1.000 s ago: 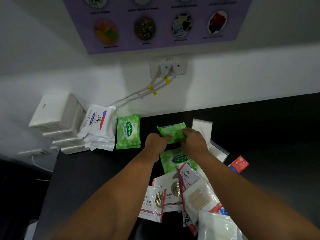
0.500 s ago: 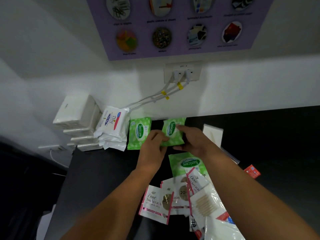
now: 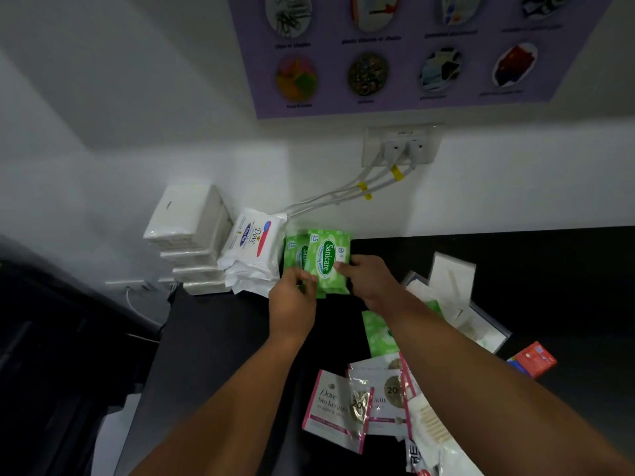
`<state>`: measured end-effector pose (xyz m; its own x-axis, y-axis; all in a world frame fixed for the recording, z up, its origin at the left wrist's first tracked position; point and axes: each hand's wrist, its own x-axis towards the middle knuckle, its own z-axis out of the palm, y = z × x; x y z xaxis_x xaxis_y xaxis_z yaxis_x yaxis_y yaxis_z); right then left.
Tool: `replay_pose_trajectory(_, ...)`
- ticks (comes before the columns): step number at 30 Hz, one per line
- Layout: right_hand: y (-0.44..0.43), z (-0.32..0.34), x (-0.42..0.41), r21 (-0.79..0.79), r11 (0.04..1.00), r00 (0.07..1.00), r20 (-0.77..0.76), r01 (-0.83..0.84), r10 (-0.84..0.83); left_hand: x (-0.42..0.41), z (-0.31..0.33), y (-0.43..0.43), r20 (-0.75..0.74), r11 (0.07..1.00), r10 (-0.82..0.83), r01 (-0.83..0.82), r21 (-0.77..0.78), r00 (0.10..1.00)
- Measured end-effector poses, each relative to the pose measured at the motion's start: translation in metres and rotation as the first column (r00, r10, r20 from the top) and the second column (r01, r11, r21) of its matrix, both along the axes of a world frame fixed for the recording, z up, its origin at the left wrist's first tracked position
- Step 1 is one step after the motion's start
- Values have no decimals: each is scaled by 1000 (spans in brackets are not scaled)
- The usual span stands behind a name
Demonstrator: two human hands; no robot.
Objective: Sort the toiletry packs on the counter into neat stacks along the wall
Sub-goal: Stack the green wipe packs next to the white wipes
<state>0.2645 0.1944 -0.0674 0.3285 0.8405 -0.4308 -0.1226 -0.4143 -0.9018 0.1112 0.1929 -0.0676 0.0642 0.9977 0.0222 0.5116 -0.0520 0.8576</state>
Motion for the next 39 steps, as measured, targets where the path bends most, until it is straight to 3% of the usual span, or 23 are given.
replay_pose_trajectory(2,13,-6,-7,-22,999,963,266,-31,36,-2,-2,9,-85,1000,-3,6,29,996)
replay_pose_trajectory(4,26,-6,-11,-56,996,859,505,-66,85,-2,-4,16,-175,998,-17,28,60,984)
replay_pose_trajectory(7,39,-2,-19,-158,980,723,662,-124,198,-1,-4,17,-252,995,-48,70,78,966)
replay_pose_trajectory(15,47,-9,-39,-252,968,724,670,14,164,-5,-17,14,-519,968,-193,250,41,833)
replay_pose_trajectory(20,47,-10,-40,-264,962,715,661,-64,229,-7,-8,12,-574,963,-250,262,-63,780)
replay_pose_trajectory(25,29,-5,-33,-215,948,680,661,-234,317,-5,-5,9,-518,961,-271,262,-91,811)
replay_pose_trajectory(30,-10,9,-8,-82,966,676,700,-247,232,6,1,-14,-333,973,-174,215,90,927)
replay_pose_trajectory(32,-29,19,9,-62,964,646,731,-259,220,15,3,-27,-271,967,-201,234,96,942)
replay_pose_trajectory(35,-57,30,38,-105,958,613,748,-267,253,30,-4,-43,-280,934,-345,357,-7,896)
replay_pose_trajectory(39,-94,33,75,-248,927,517,774,-282,365,48,-16,-60,-392,851,-514,510,-123,763)
